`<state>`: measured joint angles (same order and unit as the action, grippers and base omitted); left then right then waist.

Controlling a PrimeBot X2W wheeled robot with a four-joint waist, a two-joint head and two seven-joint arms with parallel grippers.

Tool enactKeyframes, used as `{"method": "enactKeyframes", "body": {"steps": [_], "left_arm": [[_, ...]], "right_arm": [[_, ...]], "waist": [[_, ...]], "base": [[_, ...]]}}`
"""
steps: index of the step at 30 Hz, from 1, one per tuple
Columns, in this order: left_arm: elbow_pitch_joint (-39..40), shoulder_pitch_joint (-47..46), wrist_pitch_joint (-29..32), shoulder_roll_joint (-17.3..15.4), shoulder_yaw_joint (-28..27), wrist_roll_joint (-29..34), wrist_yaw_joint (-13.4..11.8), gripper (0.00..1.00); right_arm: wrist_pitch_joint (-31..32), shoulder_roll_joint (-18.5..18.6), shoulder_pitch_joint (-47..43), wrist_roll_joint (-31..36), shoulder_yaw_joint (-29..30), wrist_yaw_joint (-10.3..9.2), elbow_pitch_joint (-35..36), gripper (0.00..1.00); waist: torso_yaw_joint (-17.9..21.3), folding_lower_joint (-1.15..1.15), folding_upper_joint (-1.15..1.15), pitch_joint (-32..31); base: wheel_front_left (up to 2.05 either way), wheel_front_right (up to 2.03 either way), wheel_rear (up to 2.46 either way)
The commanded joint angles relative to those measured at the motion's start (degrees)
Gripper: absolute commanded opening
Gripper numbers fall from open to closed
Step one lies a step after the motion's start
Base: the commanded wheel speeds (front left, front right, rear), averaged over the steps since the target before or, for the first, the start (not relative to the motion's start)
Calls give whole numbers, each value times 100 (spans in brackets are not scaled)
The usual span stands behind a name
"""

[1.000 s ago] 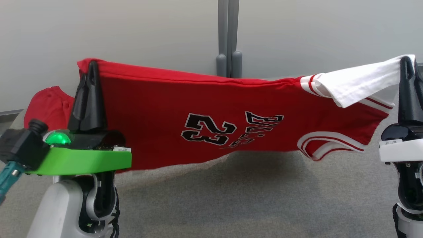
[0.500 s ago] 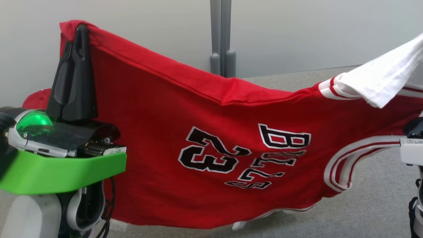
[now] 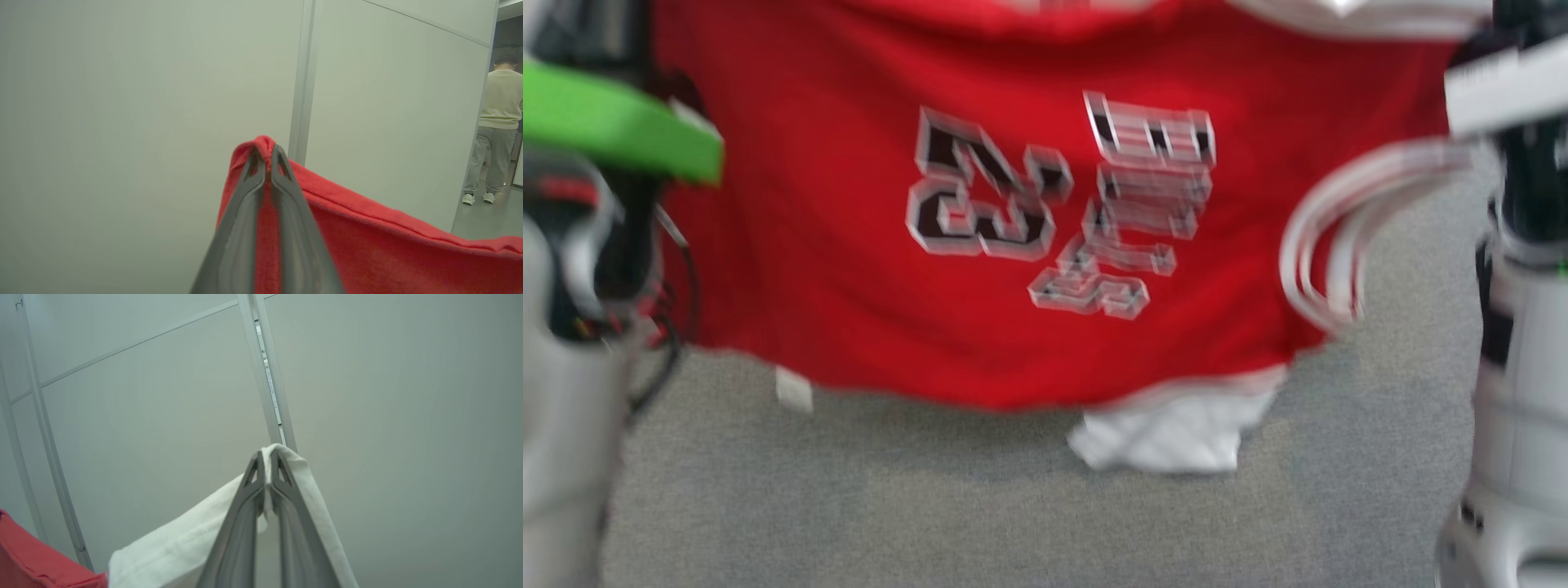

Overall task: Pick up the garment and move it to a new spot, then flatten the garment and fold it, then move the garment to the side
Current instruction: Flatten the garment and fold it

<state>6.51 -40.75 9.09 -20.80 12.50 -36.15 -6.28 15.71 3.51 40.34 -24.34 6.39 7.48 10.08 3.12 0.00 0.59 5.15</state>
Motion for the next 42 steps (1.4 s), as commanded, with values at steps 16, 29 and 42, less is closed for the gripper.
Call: {"method": "enactKeyframes", "body": {"steps": [16,29,42], "left_arm": [[-3800,-3834,-2107,-814,269,1560,790,0],[-2704,-772,-2431,19,-1253,693,1203,0],[-1653,1787,-2426,813,-1292,477,1349,0]], "right_arm": [[-2628,-48,2955,430,-788,1,-3653,0],[-2981,86,-109,-259,-1822,2,-2309,0],[-2315,338,-1964,-275,-1128,2,-1227,0]], "waist": [[783,0,-59,1877],[405,0,-59,2113],[140,0,-59,1597]], "base": [[0,0,0],[0,0,0],[0,0,0]]}}
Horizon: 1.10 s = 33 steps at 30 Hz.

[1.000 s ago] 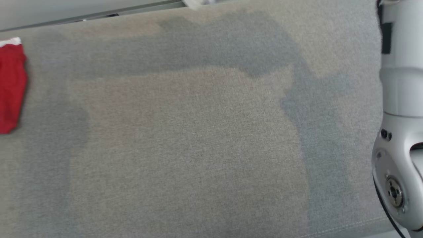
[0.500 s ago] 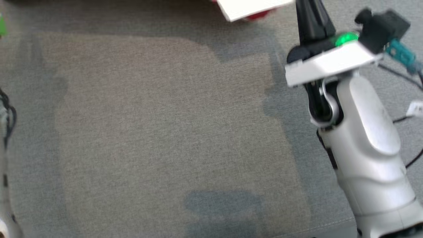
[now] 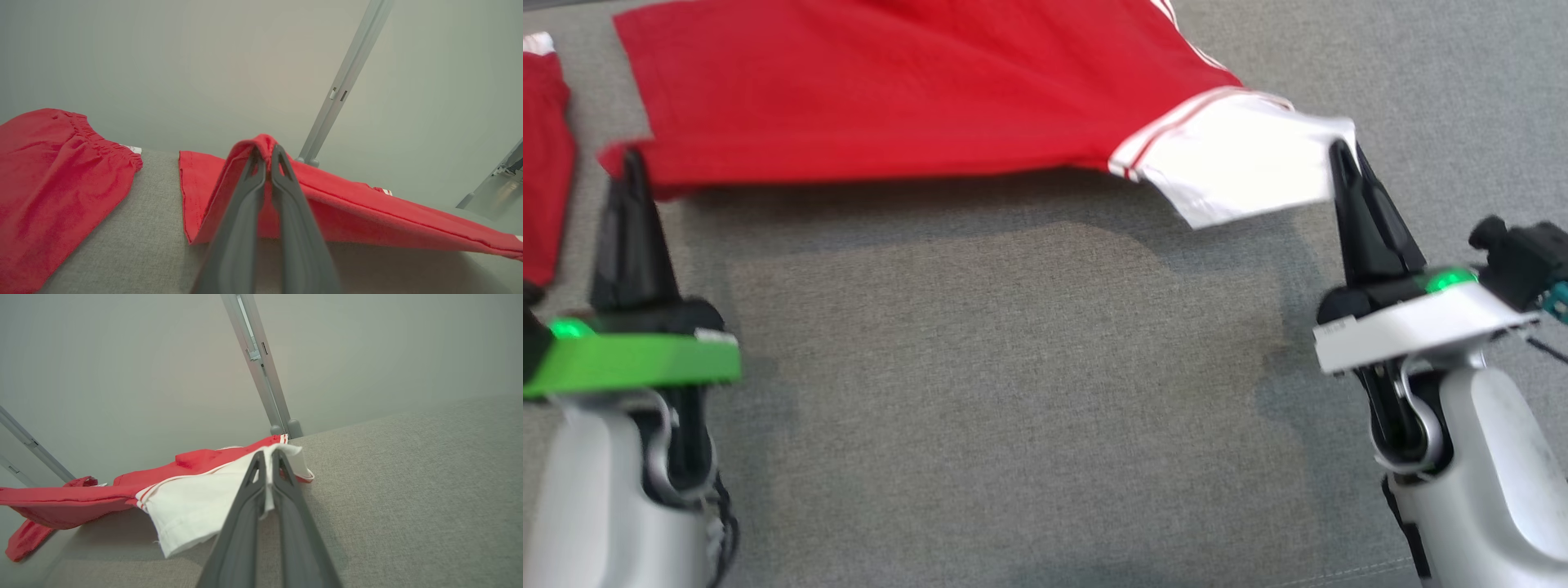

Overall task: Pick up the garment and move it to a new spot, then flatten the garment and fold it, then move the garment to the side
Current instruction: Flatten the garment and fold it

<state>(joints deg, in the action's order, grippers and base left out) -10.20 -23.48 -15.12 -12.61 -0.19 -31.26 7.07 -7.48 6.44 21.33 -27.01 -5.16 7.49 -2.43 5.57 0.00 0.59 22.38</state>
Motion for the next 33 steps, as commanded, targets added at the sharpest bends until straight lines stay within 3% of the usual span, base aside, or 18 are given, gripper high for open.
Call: {"method": "enactKeyframes", "body": {"steps": [1,18,33], "left_arm": [[34,272,-5,56,-12,-41,18,0],[361,2769,-5,719,-31,422,33,0],[744,3852,-5,952,-103,258,-15,0]], "right_arm": [[45,56,-232,-16,96,1,86,0],[574,-198,-2621,30,529,0,717,0],[824,-332,-3757,58,494,0,991,0]], "waist": [[-133,0,-59,-190],[-338,0,-59,-1322],[-312,0,-59,-1719]], "base": [[0,0,0],[0,0,0],[0,0,0]]}}
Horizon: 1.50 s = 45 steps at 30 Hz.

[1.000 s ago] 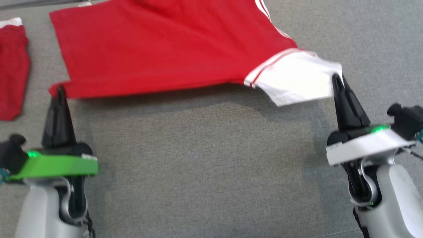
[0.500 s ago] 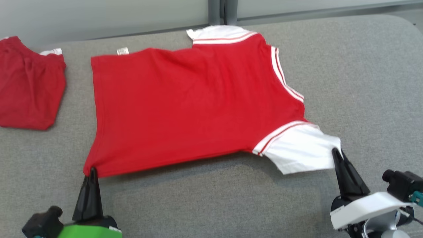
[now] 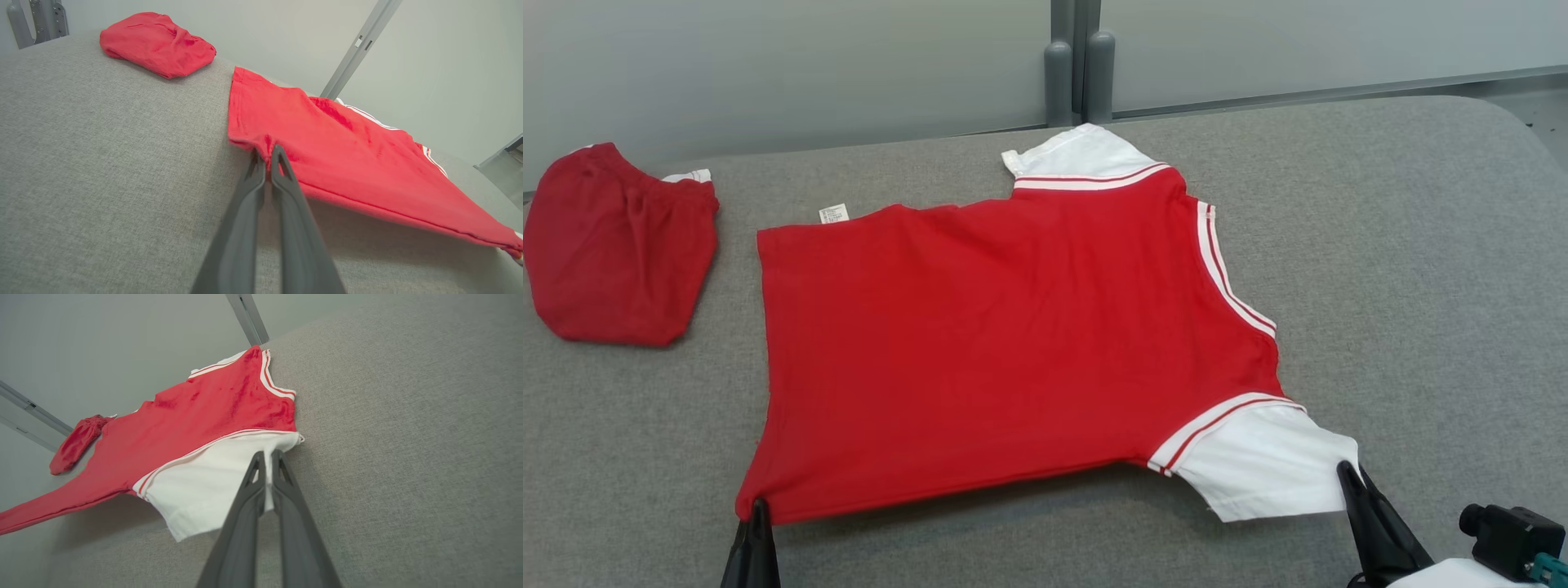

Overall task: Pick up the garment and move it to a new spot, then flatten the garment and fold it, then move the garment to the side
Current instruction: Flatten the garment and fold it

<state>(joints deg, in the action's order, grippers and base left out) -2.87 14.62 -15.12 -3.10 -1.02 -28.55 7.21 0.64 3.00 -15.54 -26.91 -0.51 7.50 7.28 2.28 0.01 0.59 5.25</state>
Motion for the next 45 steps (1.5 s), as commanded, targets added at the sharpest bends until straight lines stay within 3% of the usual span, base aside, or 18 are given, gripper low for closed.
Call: {"method": "enactKeyframes", "body": {"steps": [1,11,26,30,35,45], "left_arm": [[-8,66,-5,3,-19,-36,-38,0],[-358,-198,-6,18,181,-317,-66,0],[-1012,-890,-5,16,612,-1497,-229,0],[-1361,-1283,-6,14,652,-1625,-292,0],[-1941,-1805,-5,14,685,-1336,-381,0],[-2972,-2872,-6,12,562,-1206,-465,0]], "right_arm": [[15,8,-79,56,27,-1,17,0],[-50,-6,108,-28,11,-1,-325,0],[-333,-7,643,-292,-56,-1,-982,0],[-384,-5,976,-281,-117,-1,-1351,0],[-515,-4,1561,-194,-128,-1,-1943,0],[-810,-3,3263,-84,-314,-1,-3632,0]], "waist": [[26,-1,-59,-9],[8,-1,-59,-123],[-163,-1,-59,-544],[-206,-1,-59,-572],[-239,-1,-59,-542],[-211,-1,-59,-163]], "base": [[0,0,0],[0,0,0],[0,0,0],[0,0,0],[0,0,0],[0,0,0]]}}
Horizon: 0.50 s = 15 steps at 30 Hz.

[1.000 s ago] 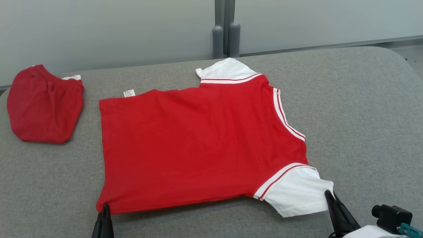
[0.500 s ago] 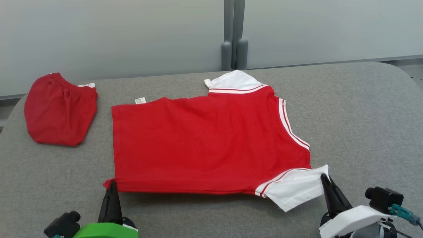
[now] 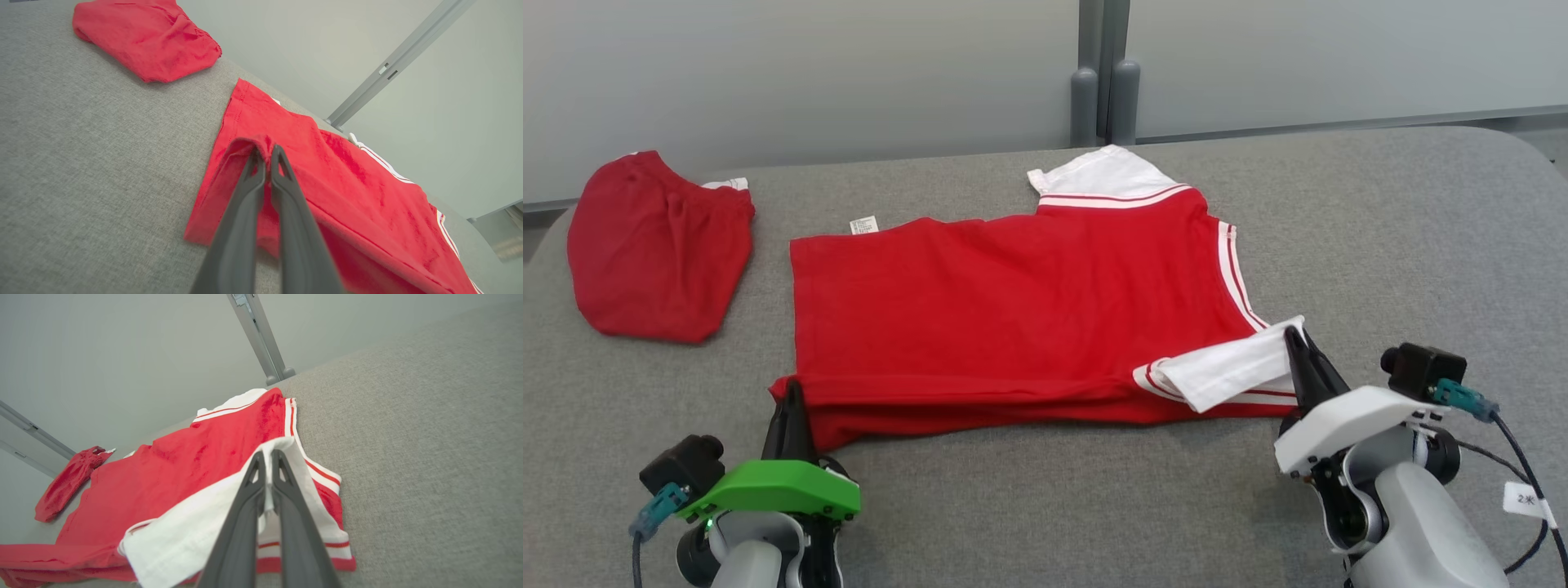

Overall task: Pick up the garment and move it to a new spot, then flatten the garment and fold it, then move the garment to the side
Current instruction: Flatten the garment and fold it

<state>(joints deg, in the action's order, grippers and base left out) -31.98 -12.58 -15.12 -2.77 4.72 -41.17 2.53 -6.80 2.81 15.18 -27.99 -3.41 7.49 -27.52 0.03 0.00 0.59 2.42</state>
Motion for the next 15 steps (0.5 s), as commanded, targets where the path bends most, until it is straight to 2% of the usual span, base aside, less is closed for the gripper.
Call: {"method": "enactKeyframes", "body": {"steps": [1,15], "left_arm": [[-130,-225,-5,-22,-12,73,9,0],[-657,-953,-6,-22,92,192,-17,0]], "right_arm": [[-94,17,351,32,-63,1,-340,0],[-468,18,2004,-64,-607,1,-2317,0]], "waist": [[14,0,-59,160],[-94,0,-59,639]], "base": [[0,0,0],[0,0,0]]}}
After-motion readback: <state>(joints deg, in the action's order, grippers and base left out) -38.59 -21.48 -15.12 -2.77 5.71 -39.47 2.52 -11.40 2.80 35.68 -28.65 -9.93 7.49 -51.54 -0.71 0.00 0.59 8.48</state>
